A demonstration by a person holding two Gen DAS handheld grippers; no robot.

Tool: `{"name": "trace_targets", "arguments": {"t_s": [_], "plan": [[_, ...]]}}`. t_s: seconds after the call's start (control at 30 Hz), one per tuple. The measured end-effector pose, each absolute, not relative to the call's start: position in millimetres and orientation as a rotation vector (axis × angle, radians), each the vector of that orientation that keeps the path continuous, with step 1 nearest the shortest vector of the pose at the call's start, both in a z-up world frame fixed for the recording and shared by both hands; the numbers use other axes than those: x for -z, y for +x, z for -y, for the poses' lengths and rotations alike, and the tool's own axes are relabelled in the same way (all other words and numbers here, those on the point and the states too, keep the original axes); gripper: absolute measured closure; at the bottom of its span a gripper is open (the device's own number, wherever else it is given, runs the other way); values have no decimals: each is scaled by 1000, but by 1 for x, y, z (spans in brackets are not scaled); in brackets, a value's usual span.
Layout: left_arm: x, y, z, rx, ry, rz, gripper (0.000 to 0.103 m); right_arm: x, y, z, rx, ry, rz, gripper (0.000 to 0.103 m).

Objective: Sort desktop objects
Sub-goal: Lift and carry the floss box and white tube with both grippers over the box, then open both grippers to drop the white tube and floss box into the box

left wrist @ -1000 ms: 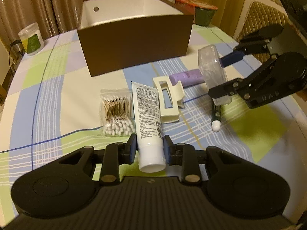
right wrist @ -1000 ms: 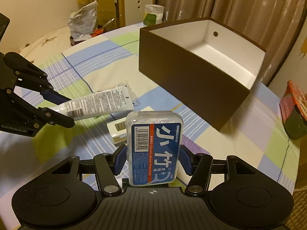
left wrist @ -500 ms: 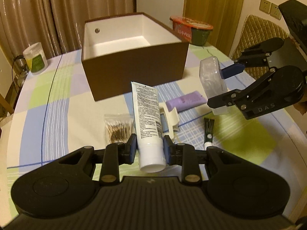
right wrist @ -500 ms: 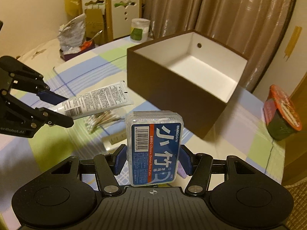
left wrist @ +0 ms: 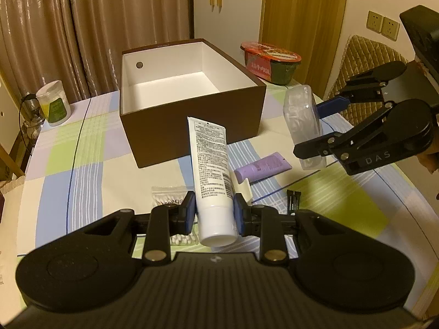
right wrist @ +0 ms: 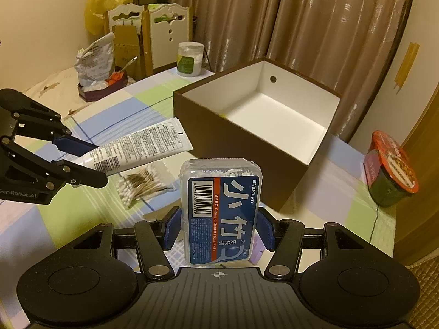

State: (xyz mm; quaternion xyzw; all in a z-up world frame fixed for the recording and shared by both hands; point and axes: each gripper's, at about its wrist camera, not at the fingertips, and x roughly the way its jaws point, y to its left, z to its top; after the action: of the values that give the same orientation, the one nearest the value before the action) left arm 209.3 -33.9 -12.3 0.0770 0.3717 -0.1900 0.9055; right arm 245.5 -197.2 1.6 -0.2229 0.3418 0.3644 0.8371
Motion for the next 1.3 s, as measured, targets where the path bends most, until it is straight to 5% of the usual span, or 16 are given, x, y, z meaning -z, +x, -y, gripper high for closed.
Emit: {"name": "trace_targets", "arguments": {"t_s": [0.7, 1.3], "plan": [[-30, 315, 24, 361, 166, -629, 79, -56, 352, 153, -716, -413, -624, 46], [11, 453, 44, 368, 168, -709, 79, 2, 473, 130, -615, -354, -825, 46]]}}
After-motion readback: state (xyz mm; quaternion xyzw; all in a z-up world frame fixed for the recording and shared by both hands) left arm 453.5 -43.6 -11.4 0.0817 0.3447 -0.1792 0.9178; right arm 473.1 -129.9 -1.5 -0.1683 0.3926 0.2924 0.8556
